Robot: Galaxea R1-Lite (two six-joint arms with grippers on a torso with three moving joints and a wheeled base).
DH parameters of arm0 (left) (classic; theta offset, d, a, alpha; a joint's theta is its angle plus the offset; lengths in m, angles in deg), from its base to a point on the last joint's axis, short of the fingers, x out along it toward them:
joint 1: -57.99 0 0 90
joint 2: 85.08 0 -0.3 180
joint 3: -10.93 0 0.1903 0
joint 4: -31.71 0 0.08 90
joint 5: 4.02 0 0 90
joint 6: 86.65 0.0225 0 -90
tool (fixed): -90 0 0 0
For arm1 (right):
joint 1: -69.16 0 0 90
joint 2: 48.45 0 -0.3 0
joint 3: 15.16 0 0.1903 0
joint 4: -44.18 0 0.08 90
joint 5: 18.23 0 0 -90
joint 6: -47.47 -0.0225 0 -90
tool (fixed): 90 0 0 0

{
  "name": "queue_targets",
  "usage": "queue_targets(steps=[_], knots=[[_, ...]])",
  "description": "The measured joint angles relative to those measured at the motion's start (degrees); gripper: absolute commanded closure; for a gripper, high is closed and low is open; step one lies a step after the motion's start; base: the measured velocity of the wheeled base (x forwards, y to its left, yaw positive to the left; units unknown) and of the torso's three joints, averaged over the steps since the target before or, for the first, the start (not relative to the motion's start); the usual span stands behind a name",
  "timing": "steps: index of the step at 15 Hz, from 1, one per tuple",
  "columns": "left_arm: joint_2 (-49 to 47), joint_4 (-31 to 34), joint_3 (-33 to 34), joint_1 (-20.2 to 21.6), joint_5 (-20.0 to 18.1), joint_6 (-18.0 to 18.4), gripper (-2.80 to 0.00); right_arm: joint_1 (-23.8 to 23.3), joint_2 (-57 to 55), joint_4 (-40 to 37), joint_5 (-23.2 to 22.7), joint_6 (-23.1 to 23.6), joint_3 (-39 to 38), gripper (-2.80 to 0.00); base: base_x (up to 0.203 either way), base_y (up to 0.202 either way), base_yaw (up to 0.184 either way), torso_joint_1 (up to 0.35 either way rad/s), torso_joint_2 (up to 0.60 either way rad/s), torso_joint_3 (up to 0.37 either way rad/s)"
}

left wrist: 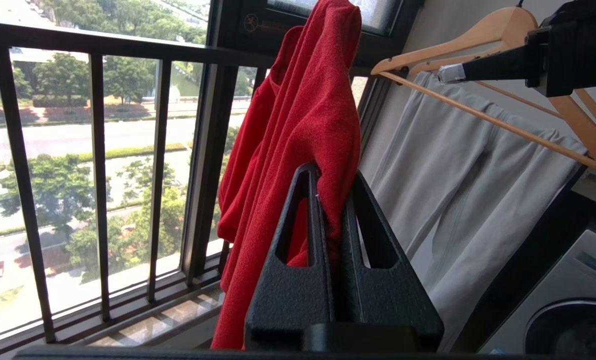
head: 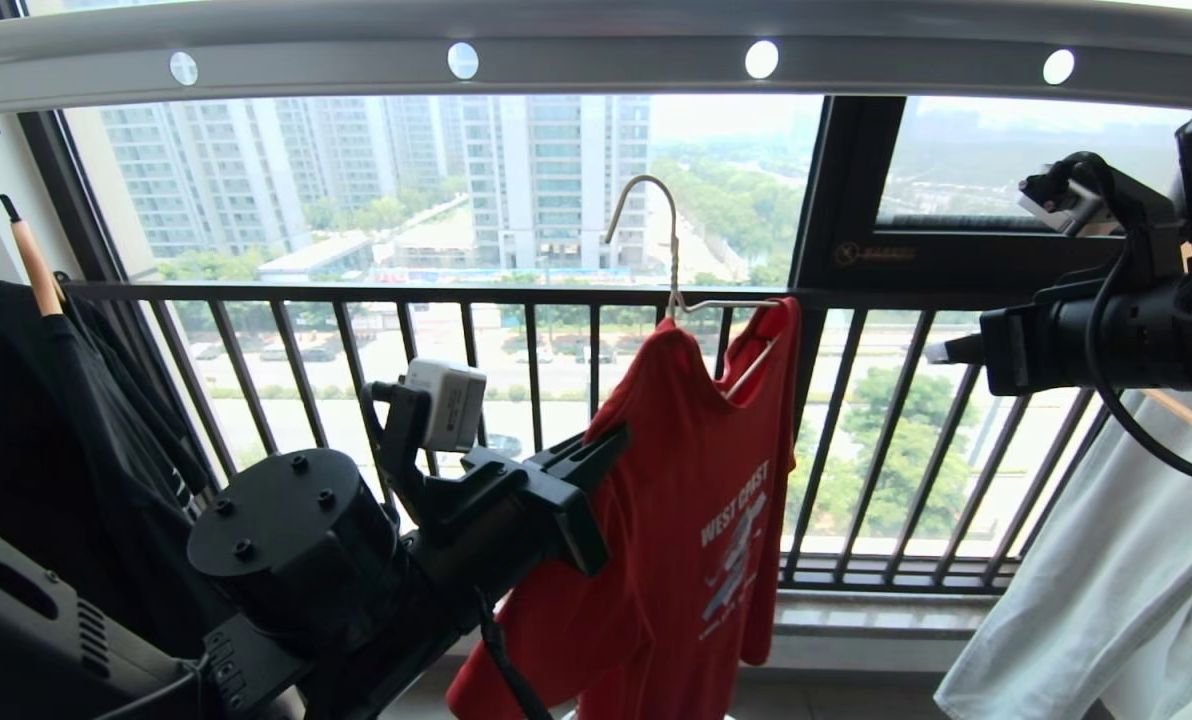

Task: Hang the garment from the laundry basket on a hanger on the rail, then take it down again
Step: Hang the clothes on the clothes rack

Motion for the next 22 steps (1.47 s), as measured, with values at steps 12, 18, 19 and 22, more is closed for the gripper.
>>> queue_targets(steps=[12, 18, 19, 22], knots=[[1.1, 0.0, -0.2, -0.1, 0.0, 0.1, 0.0, 13.1, -10.4, 18.0, 22.3, 0.0, 0.5, -2.8, 0.0, 0.0, 0.0, 0.0, 0.0, 0.0], [1.0, 0.0, -0.6, -0.1, 0.0, 0.1, 0.0, 13.5, -16.4, 20.6, 25.9, 0.0, 4.4, -2.8, 0.0, 0.0, 0.0, 0.0, 0.0, 0.0], [1.0, 0.0, -0.6, -0.1, 0.0, 0.1, 0.0, 13.4, -17.2, 20.6, 26.3, 0.0, 5.3, -2.8, 0.0, 0.0, 0.0, 0.0, 0.0, 0.0], [1.1, 0.0, -0.6, -0.1, 0.1, 0.2, 0.0, 13.4, -19.1, 20.7, 27.2, 0.0, 7.8, -2.8, 0.0, 0.0, 0.0, 0.0, 0.0, 0.0]])
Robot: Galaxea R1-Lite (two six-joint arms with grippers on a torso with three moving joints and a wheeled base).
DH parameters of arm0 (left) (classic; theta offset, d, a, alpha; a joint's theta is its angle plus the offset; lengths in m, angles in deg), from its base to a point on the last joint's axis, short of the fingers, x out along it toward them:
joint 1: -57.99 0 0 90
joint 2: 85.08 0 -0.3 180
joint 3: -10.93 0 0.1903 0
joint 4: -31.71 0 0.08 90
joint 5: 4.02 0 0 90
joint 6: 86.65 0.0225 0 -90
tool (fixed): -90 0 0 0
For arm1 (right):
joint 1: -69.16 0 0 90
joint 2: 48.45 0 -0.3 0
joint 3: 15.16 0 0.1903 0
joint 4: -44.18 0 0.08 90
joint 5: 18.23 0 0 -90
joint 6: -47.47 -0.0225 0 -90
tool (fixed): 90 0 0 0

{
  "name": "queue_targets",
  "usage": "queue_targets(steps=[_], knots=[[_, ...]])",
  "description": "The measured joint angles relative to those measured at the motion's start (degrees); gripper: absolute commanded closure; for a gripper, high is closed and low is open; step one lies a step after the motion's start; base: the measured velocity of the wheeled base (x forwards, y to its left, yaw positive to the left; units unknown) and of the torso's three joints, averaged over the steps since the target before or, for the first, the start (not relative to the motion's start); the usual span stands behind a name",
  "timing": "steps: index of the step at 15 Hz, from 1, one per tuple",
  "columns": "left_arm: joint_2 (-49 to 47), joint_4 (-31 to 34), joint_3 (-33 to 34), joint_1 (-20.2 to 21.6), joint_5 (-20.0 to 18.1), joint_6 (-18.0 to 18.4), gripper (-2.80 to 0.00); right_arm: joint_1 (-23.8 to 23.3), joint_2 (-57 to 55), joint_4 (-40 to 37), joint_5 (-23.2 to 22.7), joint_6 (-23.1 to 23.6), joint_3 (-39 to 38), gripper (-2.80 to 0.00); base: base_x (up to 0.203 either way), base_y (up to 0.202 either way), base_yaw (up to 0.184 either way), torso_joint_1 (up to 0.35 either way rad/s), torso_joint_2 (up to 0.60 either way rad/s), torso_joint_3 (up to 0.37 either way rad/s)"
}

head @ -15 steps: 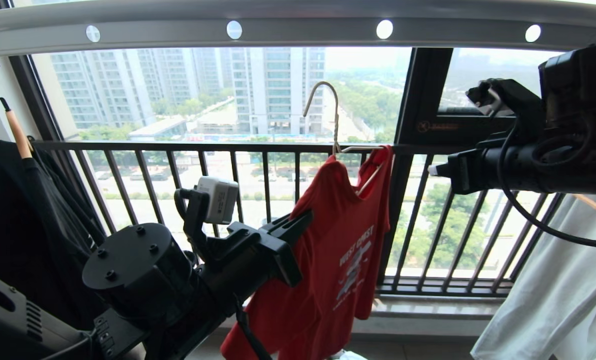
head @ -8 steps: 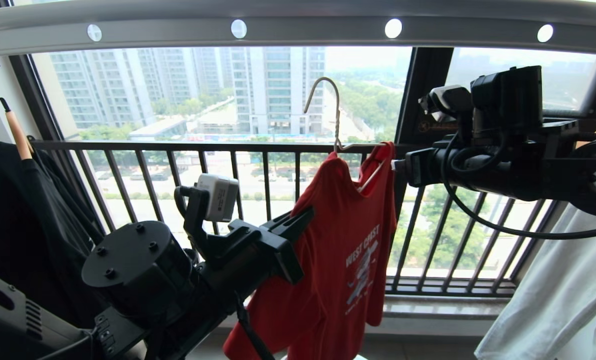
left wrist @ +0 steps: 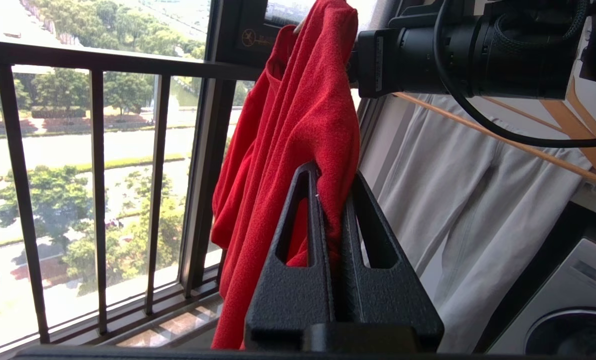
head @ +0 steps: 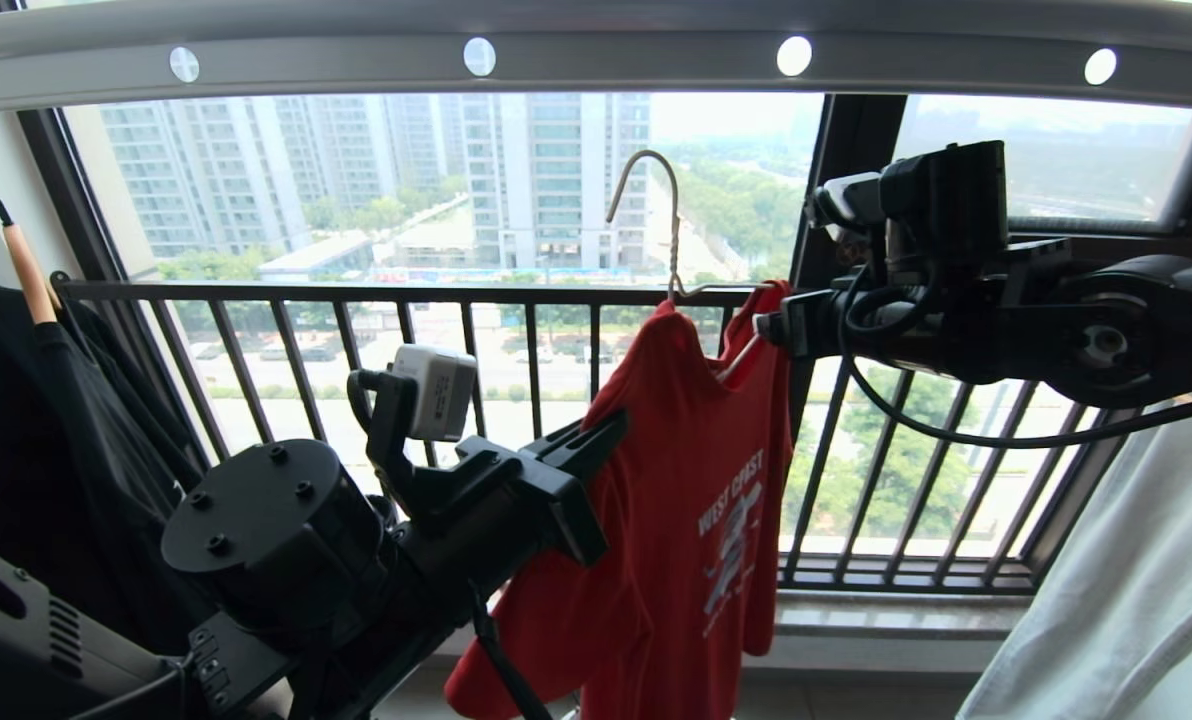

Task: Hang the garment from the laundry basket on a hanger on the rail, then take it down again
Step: Hang the clothes on the clothes rack

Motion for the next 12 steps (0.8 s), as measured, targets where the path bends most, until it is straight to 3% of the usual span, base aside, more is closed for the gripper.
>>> queue_targets(steps=[5, 6, 12], knots=[[0.2, 0.0, 0.0, 0.1, 0.0, 0.0, 0.0, -0.2, -2.5, 0.0, 1.6, 0.0, 3.6, -2.8, 0.0, 0.0, 0.0, 0.0, 0.0, 0.0], [0.3, 0.0, 0.0, 0.1, 0.0, 0.0, 0.0, -0.6, -2.9, 0.0, 1.8, 0.0, 4.1, 0.0, 0.0, 0.0, 0.0, 0.0, 0.0, 0.0], [0.4, 0.0, 0.0, 0.1, 0.0, 0.0, 0.0, -2.3, -5.2, 0.0, 1.9, 0.2, 6.5, 0.0, 0.0, 0.0, 0.0, 0.0, 0.0, 0.0]])
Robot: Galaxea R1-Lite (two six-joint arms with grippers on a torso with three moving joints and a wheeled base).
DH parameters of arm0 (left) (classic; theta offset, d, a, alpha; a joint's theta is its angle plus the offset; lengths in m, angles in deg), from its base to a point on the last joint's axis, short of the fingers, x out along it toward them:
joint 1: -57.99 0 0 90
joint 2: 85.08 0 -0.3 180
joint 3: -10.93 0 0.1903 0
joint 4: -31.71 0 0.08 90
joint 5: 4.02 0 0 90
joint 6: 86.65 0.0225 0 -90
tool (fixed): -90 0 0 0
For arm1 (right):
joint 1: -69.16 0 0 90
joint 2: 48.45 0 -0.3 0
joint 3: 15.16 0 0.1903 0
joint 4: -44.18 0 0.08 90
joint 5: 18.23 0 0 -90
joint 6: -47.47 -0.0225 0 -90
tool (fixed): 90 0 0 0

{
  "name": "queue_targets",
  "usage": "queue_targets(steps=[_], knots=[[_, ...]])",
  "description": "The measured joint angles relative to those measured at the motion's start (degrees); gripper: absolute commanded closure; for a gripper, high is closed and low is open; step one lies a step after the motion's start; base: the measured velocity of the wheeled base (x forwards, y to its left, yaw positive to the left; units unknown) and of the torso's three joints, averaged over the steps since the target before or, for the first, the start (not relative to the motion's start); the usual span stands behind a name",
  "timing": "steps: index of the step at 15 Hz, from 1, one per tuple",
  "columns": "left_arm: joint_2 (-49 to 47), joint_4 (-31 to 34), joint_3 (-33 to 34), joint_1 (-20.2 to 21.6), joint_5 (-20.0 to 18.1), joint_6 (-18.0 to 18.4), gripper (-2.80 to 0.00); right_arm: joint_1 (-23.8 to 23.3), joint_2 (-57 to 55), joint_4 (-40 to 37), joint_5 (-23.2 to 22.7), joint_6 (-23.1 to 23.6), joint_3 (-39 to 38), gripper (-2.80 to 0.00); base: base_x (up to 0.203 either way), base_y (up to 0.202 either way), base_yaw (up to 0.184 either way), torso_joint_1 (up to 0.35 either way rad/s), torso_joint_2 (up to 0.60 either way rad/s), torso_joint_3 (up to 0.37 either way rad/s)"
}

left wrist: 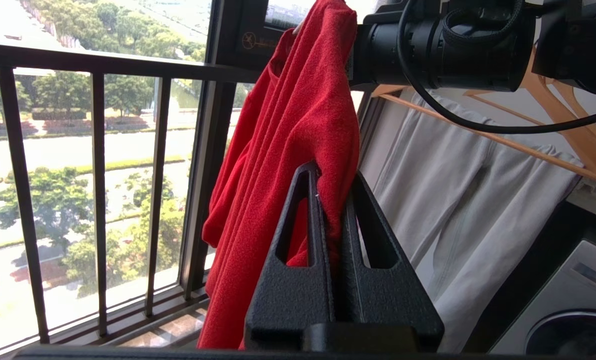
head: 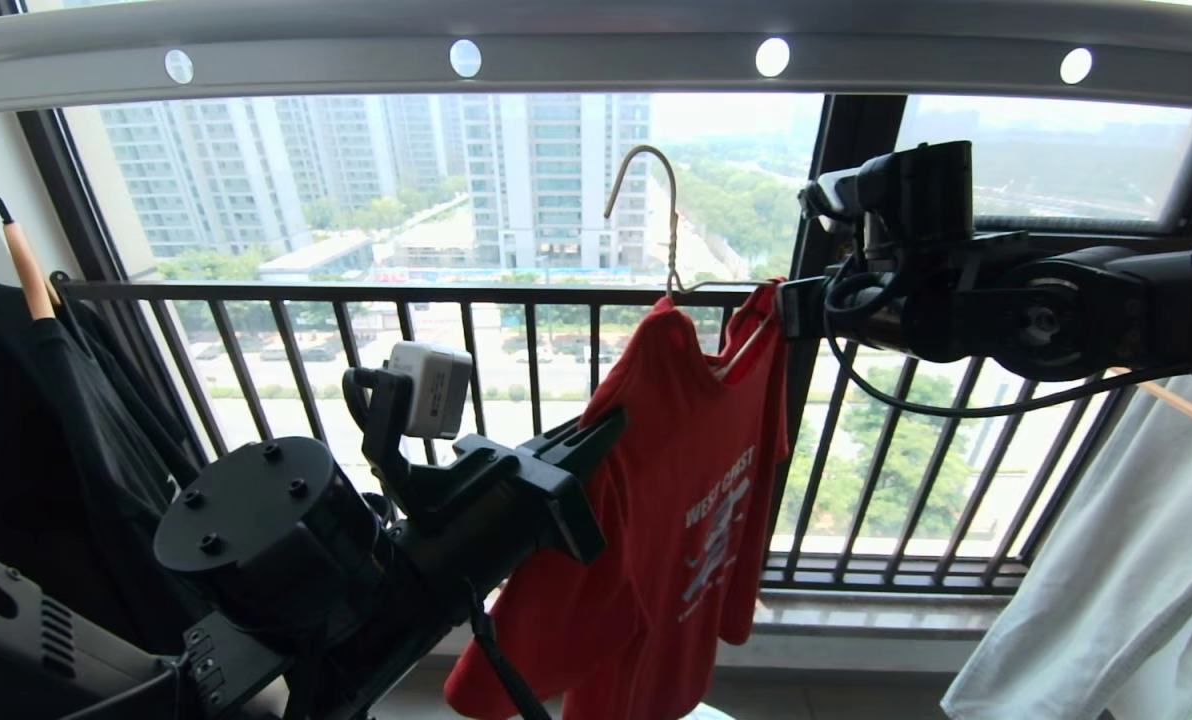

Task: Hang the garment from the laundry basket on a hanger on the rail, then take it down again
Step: Hang the clothes on the clothes rack

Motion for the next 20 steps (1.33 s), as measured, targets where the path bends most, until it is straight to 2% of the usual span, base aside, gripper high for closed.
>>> queue_targets(steps=[7, 10, 14, 18, 20], knots=[[-1.1, -0.1, -0.8, 0.4, 0.3, 0.6, 0.0, 0.0, 0.5, -0.2, 0.1, 0.2, 1.0, 0.0, 0.0, 0.0, 0.0, 0.0, 0.0, 0.0], [-2.9, -0.1, -0.9, 0.4, 1.4, 4.4, 0.0, 0.2, 1.0, -0.2, 0.1, 0.3, 1.1, 0.0, 0.0, 0.0, 0.0, 0.0, 0.0, 0.0], [-6.3, 0.0, -0.9, 0.3, 2.0, 5.3, 0.0, 0.2, 1.1, -0.3, 0.1, 0.1, 0.9, 0.0, 0.0, 0.0, 0.0, 0.0, 0.0, 0.0], [-8.5, 0.0, -1.3, 0.3, 2.2, 5.4, 0.0, 2.0, 1.0, -0.4, 0.2, -0.1, 0.7, 0.0, 0.0, 0.0, 0.0, 0.0, 0.0, 0.0], [-9.7, 0.0, -2.0, 0.3, 3.4, 6.0, 0.0, 3.6, 1.1, -0.4, 1.7, -0.1, 0.6, 0.0, 0.0, 0.0, 0.0, 0.0, 0.0, 0.0]])
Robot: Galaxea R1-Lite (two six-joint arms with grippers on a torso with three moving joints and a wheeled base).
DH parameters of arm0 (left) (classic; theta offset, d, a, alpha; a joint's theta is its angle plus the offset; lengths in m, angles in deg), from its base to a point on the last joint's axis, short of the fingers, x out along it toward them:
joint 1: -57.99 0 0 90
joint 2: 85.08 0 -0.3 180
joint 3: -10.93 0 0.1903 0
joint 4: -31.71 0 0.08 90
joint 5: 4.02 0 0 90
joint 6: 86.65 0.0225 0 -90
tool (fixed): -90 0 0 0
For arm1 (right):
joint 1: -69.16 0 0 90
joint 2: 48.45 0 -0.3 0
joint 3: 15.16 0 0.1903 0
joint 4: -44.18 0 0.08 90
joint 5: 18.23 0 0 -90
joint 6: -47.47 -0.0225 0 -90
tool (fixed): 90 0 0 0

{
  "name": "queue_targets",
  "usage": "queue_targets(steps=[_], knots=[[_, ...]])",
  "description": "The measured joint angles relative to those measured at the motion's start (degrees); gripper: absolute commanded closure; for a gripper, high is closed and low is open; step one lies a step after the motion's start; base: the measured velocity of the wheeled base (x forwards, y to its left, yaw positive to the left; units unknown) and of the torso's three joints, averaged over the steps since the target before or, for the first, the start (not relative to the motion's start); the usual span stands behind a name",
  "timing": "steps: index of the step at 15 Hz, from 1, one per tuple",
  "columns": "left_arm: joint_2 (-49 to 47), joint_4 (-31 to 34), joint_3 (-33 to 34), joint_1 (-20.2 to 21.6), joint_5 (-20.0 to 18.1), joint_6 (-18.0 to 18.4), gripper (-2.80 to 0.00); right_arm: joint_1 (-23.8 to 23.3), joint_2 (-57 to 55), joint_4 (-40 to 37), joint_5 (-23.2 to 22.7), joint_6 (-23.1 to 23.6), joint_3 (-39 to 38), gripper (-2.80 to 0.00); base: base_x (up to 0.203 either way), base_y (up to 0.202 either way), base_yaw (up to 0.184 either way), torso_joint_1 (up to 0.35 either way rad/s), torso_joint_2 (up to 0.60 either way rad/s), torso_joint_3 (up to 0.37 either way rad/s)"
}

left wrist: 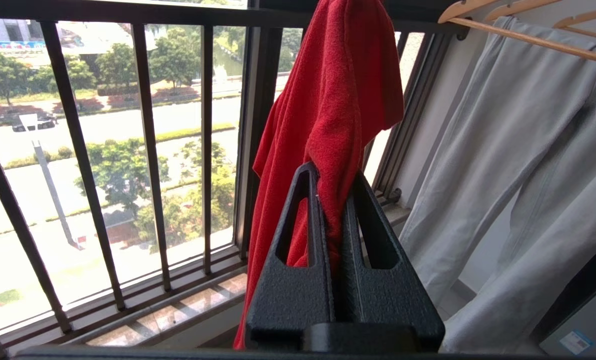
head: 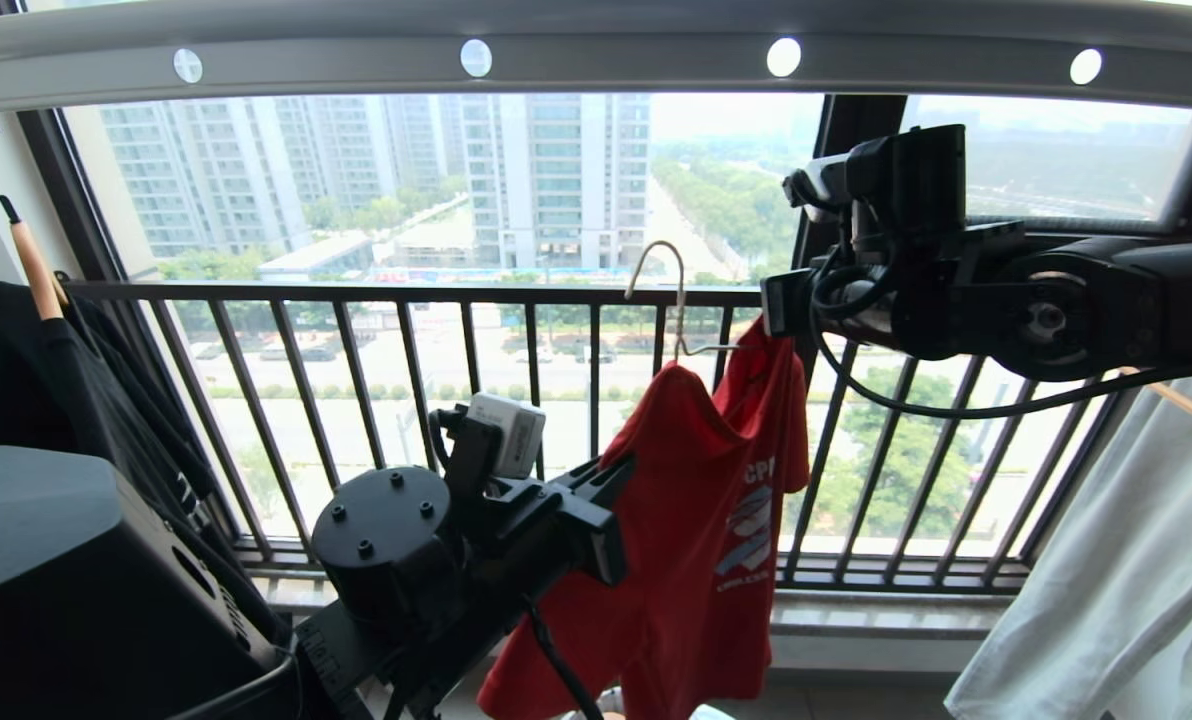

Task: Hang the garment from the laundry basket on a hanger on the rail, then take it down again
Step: Hang the clothes on the clothes rack

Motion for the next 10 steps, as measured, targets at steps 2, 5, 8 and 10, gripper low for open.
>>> queue_targets(steps=[2, 5, 8, 10], knots=[[-1.3, 0.0, -0.7, -0.3, 1.7, 1.4, 0.0, 2.3, 0.4, -0.5, 1.5, -0.1, -0.3, 0.0, 0.0, 0.0, 0.0, 0.0, 0.0, 0.0], [-3.4, 0.0, -2.7, -0.8, 5.8, 2.9, 0.0, 5.9, 1.9, -1.3, 4.2, -0.1, -1.3, 0.0, 0.0, 0.0, 0.0, 0.0, 0.0, 0.0], [-4.6, 0.0, -5.0, -1.6, 11.0, 4.8, 0.0, 8.9, 4.4, -1.2, 5.6, -0.2, -4.0, 0.0, 0.0, 0.0, 0.0, 0.0, 0.0, 0.0], [-5.3, 0.0, -5.7, -1.7, 11.9, 6.4, 0.0, 11.1, 6.1, -1.4, 5.8, -1.1, -5.8, 0.0, 0.0, 0.0, 0.0, 0.0, 0.0, 0.0]])
